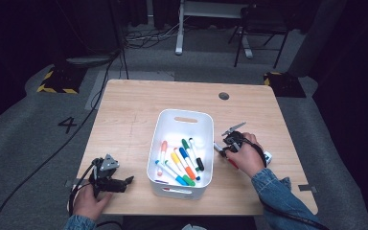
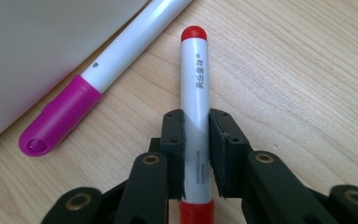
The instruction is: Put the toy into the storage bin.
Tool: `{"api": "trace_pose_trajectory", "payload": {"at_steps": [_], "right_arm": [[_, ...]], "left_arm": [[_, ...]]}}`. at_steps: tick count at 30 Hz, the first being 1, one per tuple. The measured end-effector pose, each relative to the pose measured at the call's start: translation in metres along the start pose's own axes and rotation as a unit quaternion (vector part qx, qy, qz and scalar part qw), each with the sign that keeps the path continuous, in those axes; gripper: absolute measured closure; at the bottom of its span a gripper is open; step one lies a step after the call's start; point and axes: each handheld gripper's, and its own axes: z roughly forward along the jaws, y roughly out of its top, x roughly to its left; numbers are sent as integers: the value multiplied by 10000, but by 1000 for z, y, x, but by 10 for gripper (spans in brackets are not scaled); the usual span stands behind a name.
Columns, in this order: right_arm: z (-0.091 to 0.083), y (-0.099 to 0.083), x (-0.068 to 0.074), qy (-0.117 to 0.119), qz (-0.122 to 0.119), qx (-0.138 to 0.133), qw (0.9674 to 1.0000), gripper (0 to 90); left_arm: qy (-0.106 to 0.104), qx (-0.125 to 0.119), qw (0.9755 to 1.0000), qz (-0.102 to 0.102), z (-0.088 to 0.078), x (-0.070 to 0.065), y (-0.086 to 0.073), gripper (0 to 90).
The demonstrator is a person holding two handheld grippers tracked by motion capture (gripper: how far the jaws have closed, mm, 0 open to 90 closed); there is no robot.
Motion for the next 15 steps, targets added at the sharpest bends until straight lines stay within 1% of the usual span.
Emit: {"api": "trace_pose_trajectory", "payload": {"at_steps": [2, 5, 6, 9, 11, 14, 15], "right_arm": [[0, 0, 0, 2, -5, -2, 10000, 769], [0, 0, 0, 0, 7, -6, 10000, 769], [0, 0, 0, 5, 59, -27, 10000, 769], [-1, -2, -3, 64, 110, -85, 9999, 770], [-1, -3, -5, 31, 103, -70, 9999, 770], [-6, -3, -6, 89, 152, -147, 9997, 770], [-9, -3, -5, 150, 158, -198, 9996, 770]], "left_arm": [[-11, 0, 10000, -25, 0, 0, 0, 115], [-4, 1, 10000, -2, 0, 0, 0, 115], [-10, 0, 10000, -24, 0, 0, 0, 115], [-23, 2, 10000, -30, 0, 0, 0, 115], [-16, 2, 10000, -26, 0, 0, 0, 115], [-21, 1, 10000, -32, 0, 0, 0, 115], [-18, -1, 10000, -28, 0, 0, 0, 115]]}}
